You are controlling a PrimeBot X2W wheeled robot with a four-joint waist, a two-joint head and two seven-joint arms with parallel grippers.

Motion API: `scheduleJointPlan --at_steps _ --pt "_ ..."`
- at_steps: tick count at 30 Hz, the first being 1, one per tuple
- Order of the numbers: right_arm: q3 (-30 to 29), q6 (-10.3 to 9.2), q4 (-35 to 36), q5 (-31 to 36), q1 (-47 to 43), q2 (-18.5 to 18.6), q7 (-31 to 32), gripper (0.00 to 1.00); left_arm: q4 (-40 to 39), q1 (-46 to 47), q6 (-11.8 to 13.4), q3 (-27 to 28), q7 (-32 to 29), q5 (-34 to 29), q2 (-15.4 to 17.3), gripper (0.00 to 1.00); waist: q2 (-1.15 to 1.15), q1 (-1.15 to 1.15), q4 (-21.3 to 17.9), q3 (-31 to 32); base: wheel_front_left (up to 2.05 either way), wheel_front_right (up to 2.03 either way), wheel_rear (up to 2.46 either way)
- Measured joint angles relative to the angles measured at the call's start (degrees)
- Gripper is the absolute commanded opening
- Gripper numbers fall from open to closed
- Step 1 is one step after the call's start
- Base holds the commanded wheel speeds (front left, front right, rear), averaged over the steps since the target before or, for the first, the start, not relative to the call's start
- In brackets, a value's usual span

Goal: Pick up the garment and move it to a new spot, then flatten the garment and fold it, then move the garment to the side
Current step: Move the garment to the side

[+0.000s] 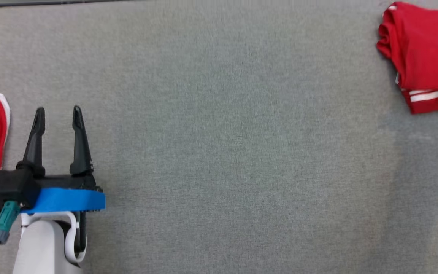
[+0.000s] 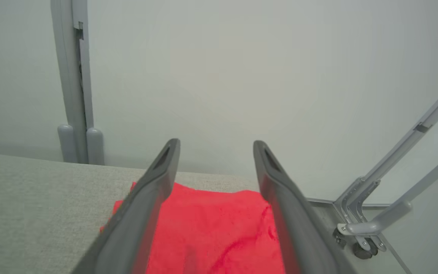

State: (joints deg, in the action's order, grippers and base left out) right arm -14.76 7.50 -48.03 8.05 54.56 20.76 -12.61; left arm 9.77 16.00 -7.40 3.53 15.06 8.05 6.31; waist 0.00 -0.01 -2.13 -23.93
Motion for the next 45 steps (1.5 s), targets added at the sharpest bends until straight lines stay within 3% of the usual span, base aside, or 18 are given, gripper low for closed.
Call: scheduleJointPlan --at_steps 10,18,34,45 --pt "12.8 0.00 10.8 -8.2 -12.4 -9.2 -2.4 1.00 1.3 -7.3 0.4 1.4 0.0 -0.6 -1.5 1.00 0.00 -0.01 1.5 10.7 0.00 0.00 0.00" --pt "16.4 0.00 19.4 -13.0 -24.9 -12.9 -2.4 1.00 2.2 -11.2 0.6 1.5 0.0 -0.7 -2.3 1.00 0.00 0.00 2.1 16.3 0.00 0.00 0.00" --pt "11.8 0.00 32.6 -12.6 -45.5 -17.0 -0.2 1.00 2.5 -14.9 1.0 1.2 0.0 -1.2 -2.8 1.00 0.00 0.01 1.9 21.2 0.00 0.00 0.00" --pt "11.3 -0.01 39.2 -13.3 -51.0 -17.8 3.0 1.00 2.7 -15.9 1.0 1.2 0.0 -1.2 -2.8 1.00 0.00 0.01 1.6 22.3 0.00 0.00 0.00"
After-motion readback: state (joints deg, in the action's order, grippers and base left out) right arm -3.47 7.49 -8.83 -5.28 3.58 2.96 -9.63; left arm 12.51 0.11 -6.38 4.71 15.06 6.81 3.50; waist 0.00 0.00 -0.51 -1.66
